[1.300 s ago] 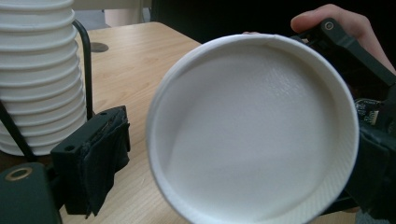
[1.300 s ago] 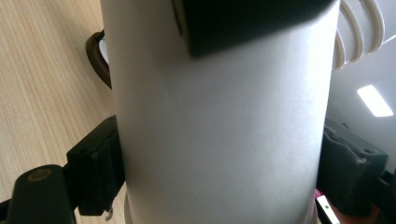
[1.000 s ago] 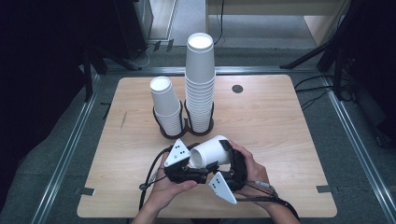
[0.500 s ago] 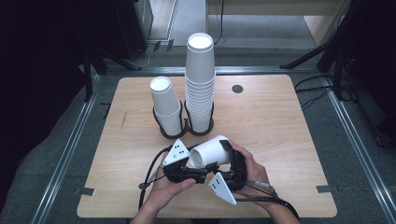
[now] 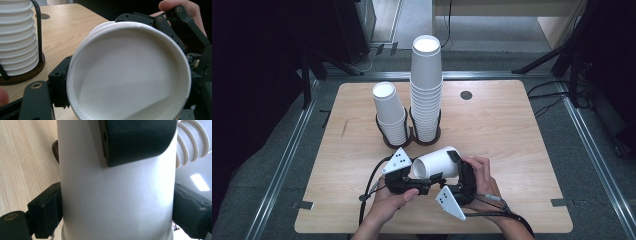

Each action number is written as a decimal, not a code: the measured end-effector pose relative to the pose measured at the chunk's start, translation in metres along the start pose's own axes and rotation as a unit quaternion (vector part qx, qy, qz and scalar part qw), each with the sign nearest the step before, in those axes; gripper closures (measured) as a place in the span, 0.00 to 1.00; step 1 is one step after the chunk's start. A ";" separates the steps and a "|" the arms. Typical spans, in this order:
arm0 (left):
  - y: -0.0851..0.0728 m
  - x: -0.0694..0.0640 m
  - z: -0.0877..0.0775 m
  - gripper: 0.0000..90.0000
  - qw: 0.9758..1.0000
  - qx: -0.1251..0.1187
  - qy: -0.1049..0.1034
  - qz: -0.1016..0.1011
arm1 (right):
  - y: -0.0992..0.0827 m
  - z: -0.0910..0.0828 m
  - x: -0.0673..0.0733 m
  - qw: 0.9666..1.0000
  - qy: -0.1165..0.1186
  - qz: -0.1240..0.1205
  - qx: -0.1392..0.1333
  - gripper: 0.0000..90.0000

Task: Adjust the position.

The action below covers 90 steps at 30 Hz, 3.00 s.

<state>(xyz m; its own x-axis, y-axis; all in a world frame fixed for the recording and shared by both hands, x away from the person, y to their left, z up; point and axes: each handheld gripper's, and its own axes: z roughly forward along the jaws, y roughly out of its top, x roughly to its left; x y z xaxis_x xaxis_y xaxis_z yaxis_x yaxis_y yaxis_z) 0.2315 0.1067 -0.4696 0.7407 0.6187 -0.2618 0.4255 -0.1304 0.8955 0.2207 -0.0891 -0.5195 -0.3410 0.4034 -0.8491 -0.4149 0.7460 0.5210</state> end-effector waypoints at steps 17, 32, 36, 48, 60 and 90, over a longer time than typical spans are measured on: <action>-0.001 0.013 -0.013 0.25 0.997 -0.045 0.057 -0.005 | -0.003 -0.008 -0.014 0.998 -0.001 0.070 0.006 0.00; -0.004 0.013 -0.016 0.25 0.989 -0.110 0.096 0.010 | -0.004 -0.018 -0.036 0.966 0.008 0.258 0.021 0.01; -0.004 0.013 -0.016 0.24 0.985 -0.119 0.125 0.015 | -0.003 -0.018 -0.045 0.939 0.018 0.343 0.023 0.00; -0.009 0.014 -0.015 0.24 0.980 -0.156 0.125 0.006 | -0.001 -0.016 -0.061 0.859 0.009 0.507 0.069 0.00; -0.013 0.016 -0.012 0.24 0.975 -0.182 0.129 0.009 | 0.002 -0.019 -0.069 0.796 0.021 0.602 0.060 0.07; -0.021 -0.005 0.009 0.24 0.966 -0.216 0.135 0.040 | -0.032 -0.019 -0.070 0.461 0.127 0.877 0.046 0.02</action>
<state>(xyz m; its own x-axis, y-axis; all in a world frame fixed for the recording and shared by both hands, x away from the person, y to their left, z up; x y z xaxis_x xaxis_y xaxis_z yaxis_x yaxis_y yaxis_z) 0.2234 0.0994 -0.4908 0.5751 0.8071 -0.1337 0.0728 0.1123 0.9910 0.2416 -0.1509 -0.4751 -0.1763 0.3633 0.9149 0.7211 -0.5850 0.3713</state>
